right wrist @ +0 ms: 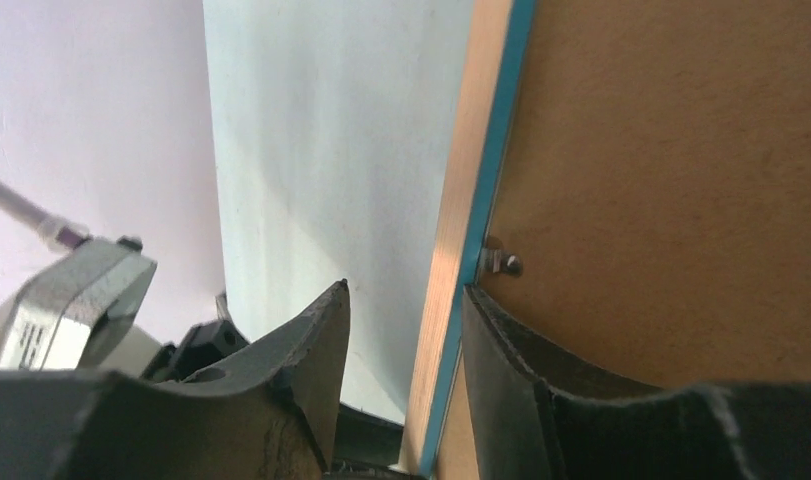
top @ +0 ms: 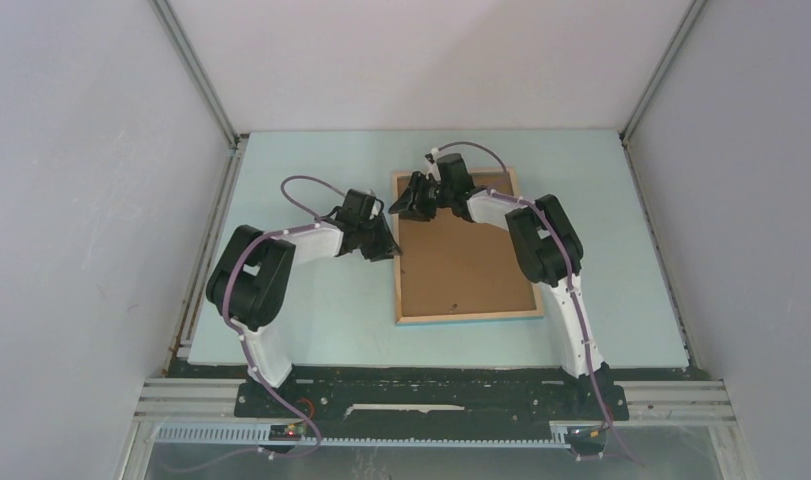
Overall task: Put the photo into the frame
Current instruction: Install the photo frame at the center of the board.
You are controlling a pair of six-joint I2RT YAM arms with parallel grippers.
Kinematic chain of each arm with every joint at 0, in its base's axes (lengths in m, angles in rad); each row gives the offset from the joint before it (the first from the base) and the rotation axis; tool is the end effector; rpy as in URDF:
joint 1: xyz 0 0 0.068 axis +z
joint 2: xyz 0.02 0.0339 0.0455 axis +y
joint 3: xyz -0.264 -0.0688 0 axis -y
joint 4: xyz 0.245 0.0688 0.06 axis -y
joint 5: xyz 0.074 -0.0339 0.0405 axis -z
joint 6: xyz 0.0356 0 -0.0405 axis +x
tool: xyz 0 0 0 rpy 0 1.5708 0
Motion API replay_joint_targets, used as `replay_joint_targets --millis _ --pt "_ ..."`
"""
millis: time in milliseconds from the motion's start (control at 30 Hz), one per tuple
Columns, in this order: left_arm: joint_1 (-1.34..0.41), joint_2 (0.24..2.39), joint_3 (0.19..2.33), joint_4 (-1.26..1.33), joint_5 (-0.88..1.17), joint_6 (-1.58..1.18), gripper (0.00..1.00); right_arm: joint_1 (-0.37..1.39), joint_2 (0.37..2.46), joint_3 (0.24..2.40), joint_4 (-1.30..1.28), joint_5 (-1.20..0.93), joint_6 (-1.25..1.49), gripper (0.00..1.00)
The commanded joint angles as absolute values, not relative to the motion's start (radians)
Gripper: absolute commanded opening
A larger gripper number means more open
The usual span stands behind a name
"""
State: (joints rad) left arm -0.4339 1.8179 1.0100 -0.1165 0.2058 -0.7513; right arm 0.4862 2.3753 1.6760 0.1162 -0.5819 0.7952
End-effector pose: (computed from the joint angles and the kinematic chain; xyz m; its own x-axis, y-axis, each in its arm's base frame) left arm 0.3261 -0.1591 0.1470 -0.8865 -0.3257 -0.3288 -0.1120 0.8403 -0.5303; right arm 0.4532 0.2616 0.1277 -0.9092 0.1942 -0.3684 -0.2097 0.5507 0.8079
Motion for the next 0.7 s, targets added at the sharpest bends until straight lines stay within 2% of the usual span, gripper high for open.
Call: replay_joint_targets --millis 0,100,200,367,533,600,667 --pt "-0.433 1.807 1.001 -0.086 0.167 -0.721 0.36 0.488 2.234 1.680 0.038 -0.639 0.638 0.56" --pt "-0.433 1.750 0.956 -0.046 0.182 -0.683 0.67 0.476 2.027 1.632 -0.162 -0.502 0.509 0.67" --pt "-0.432 1.659 0.890 -0.010 0.193 -0.667 0.78 0.465 1.888 1.555 -0.330 -0.463 0.442 0.74" --pt "-0.444 1.505 0.786 -0.008 0.181 -0.696 0.85 0.442 1.689 1.272 -0.451 -0.368 0.350 0.77" --pt "-0.521 1.445 0.717 -0.017 0.149 -0.769 0.85 0.455 1.551 1.154 -0.632 -0.075 0.207 0.77" --pt "-0.587 1.421 0.683 -0.005 0.109 -0.801 0.82 0.464 1.473 1.119 -0.666 -0.085 0.207 0.79" --pt "-0.636 1.417 0.671 -0.027 0.079 -0.824 0.79 0.462 1.403 1.065 -0.667 -0.199 0.235 0.79"
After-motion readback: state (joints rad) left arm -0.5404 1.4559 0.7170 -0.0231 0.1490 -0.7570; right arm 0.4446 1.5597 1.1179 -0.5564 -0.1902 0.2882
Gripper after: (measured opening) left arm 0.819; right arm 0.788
